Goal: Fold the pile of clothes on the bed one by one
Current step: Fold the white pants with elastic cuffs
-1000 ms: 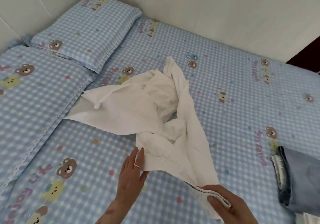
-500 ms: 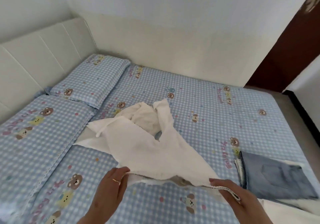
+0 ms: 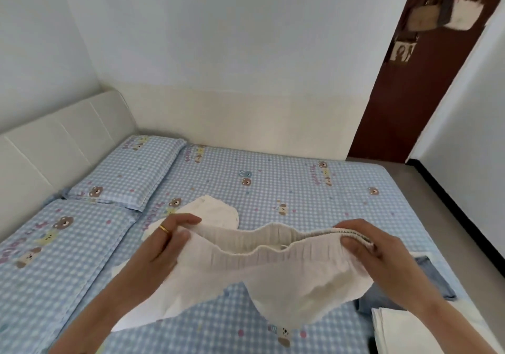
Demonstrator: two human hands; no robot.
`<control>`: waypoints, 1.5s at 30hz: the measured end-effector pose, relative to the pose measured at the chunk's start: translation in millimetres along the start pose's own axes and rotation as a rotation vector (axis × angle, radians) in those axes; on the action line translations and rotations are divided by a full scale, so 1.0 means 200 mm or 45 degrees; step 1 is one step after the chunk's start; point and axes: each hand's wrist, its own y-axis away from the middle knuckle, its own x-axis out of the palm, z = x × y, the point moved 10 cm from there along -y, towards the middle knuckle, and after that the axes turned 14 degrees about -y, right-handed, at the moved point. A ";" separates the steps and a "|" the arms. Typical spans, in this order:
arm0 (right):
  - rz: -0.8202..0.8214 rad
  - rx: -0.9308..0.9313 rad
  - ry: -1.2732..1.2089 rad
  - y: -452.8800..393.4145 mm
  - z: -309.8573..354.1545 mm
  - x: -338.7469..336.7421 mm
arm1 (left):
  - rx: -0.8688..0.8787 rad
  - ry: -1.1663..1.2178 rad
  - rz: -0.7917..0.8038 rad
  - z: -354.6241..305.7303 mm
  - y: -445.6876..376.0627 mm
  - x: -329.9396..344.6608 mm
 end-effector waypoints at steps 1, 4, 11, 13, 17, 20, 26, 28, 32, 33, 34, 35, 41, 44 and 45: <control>-0.012 0.001 0.013 -0.01 -0.01 -0.02 | -0.038 0.027 0.153 -0.01 0.00 0.06; -0.063 0.009 0.037 -0.05 -0.04 -0.07 | -0.060 0.125 0.379 -0.09 -0.03 0.15; -0.256 -0.111 0.191 -0.38 0.17 -0.39 | 0.064 0.006 -0.137 -0.52 -0.50 -0.13; -0.324 -0.148 0.205 -0.48 0.27 -0.51 | 0.114 -0.002 -0.172 -0.68 -0.62 -0.17; -0.484 -0.244 0.249 -0.58 0.43 -0.74 | 0.153 0.202 -0.195 -0.96 -0.73 -0.12; -0.567 -0.273 0.270 -0.61 0.48 -0.85 | 0.081 0.578 -0.098 -1.10 -0.72 0.05; -0.695 -0.330 0.381 -0.68 0.58 -1.14 | 0.042 1.045 0.144 -1.48 -0.68 0.37; -0.776 -0.355 0.409 -0.70 0.64 -1.26 | 0.050 1.145 0.197 -1.60 -0.67 0.41; -0.798 -0.439 0.435 -0.73 0.79 -1.39 | 0.041 1.382 0.300 -1.79 -0.63 0.46; -0.789 -0.454 0.445 -0.74 0.83 -1.41 | 0.046 1.429 0.335 -1.83 -0.61 0.47; -0.776 -0.458 0.468 -0.74 0.87 -1.41 | 0.055 1.471 0.371 -1.88 -0.59 0.48; -0.758 -0.458 0.493 -0.75 0.91 -1.41 | 0.074 1.510 0.407 -1.92 -0.57 0.49; -0.411 -0.435 0.515 -0.84 0.96 -1.14 | 0.037 1.715 0.450 -1.86 -0.46 0.56; -0.133 -0.329 0.445 -0.95 0.75 -0.82 | -0.114 1.787 0.369 -1.53 -0.37 0.61; -0.035 -0.275 0.429 -0.99 0.65 -0.70 | -0.186 1.784 0.318 -1.38 -0.33 0.64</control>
